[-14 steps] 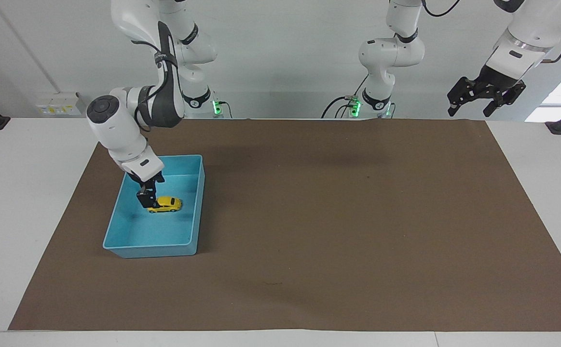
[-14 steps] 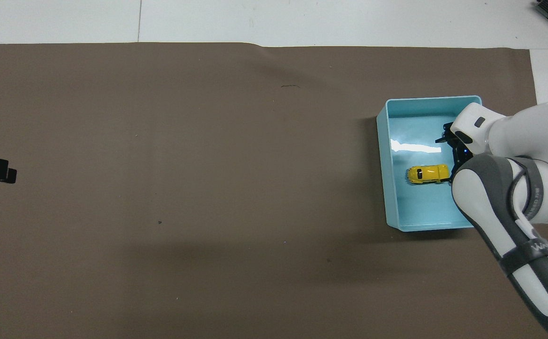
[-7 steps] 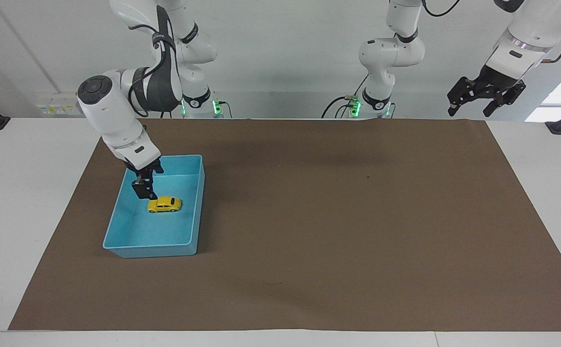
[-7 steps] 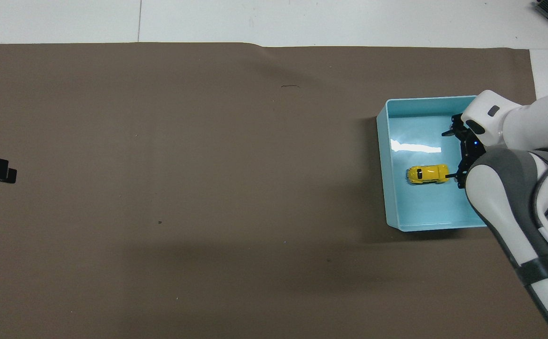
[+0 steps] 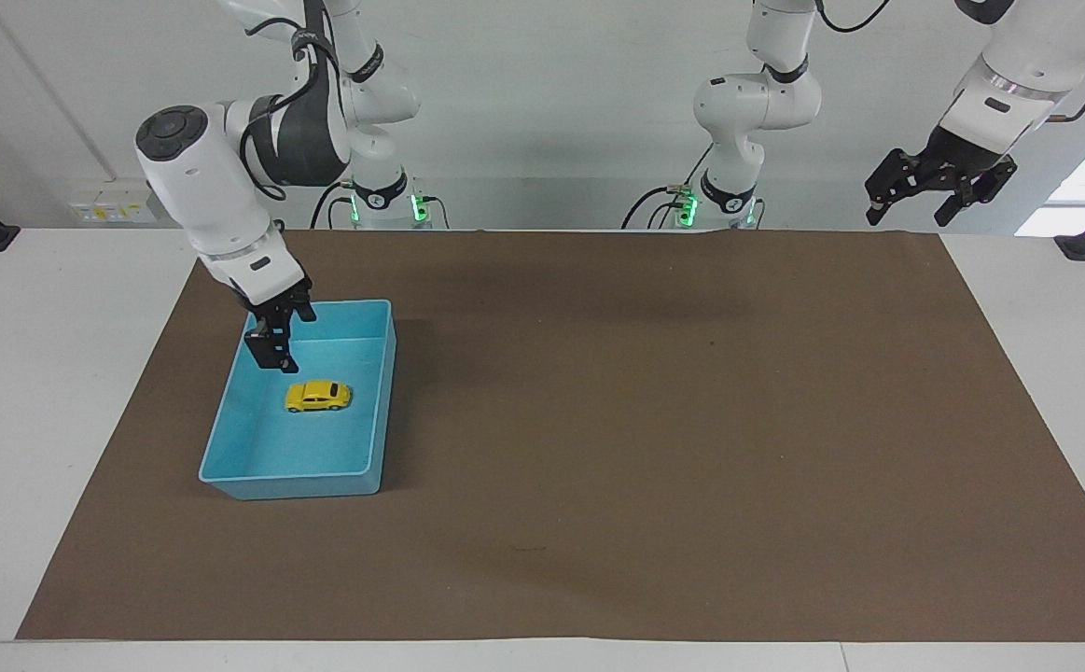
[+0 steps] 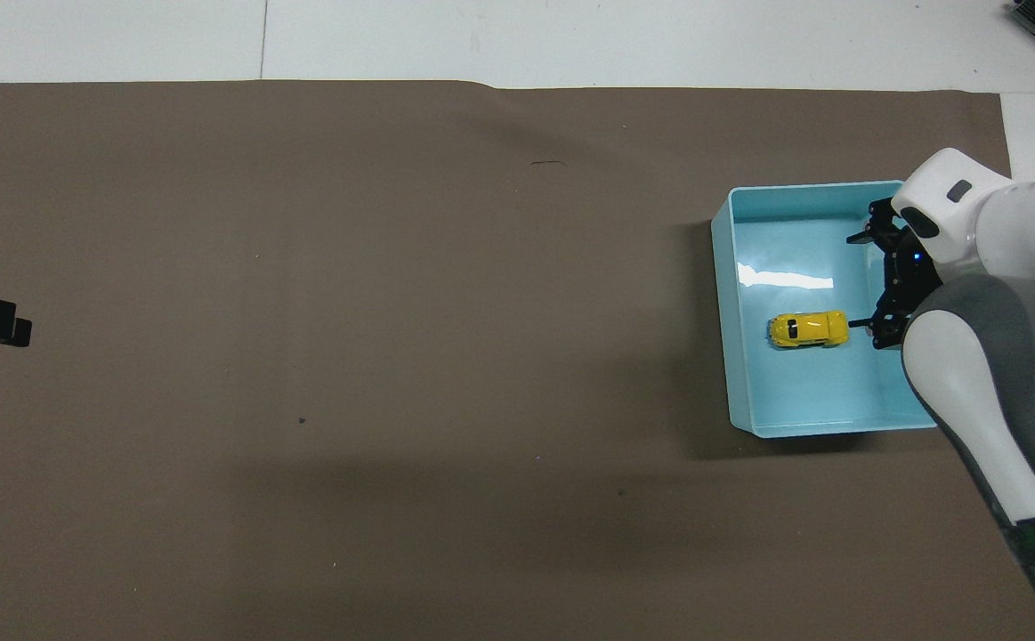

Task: Wind up and store yellow beetle car
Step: 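Raise the open right gripper up out of the box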

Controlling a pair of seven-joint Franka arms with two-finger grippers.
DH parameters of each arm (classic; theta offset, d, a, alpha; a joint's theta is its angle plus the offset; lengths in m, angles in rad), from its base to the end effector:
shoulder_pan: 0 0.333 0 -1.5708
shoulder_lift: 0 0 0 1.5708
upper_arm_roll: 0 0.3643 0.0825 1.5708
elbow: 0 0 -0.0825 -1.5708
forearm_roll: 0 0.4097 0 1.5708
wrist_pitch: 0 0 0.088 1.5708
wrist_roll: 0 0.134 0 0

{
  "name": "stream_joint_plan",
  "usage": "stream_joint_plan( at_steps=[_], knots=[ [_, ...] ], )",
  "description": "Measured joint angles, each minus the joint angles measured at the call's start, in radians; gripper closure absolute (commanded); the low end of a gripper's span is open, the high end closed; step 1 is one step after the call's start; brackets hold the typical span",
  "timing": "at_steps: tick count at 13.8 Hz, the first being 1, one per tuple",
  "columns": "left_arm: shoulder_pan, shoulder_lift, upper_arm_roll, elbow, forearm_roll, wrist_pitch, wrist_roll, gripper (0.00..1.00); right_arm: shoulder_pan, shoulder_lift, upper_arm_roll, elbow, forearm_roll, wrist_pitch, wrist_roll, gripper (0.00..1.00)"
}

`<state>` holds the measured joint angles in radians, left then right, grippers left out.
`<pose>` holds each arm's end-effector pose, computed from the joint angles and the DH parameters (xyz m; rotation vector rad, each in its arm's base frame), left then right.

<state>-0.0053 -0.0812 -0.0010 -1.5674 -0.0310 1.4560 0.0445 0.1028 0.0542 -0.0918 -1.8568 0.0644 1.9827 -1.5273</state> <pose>0.5378 -0.0079 0.6831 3.1088 -0.0838 -0.0460 0.6131 0.0133 0.5063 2.2733 2.1498 0.1410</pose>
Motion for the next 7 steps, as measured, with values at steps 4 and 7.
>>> stream_joint_plan(
  at_steps=[4,7],
  knots=[
    [0.000,0.000,0.000,0.000,0.000,0.000,0.000,0.00,-0.005,-0.032,-0.001,0.021,0.000,-0.027,0.020,0.00],
    [0.000,0.000,0.000,0.000,0.000,0.000,0.000,0.00,-0.006,-0.044,-0.005,0.062,0.001,-0.082,0.072,0.00]
  ],
)
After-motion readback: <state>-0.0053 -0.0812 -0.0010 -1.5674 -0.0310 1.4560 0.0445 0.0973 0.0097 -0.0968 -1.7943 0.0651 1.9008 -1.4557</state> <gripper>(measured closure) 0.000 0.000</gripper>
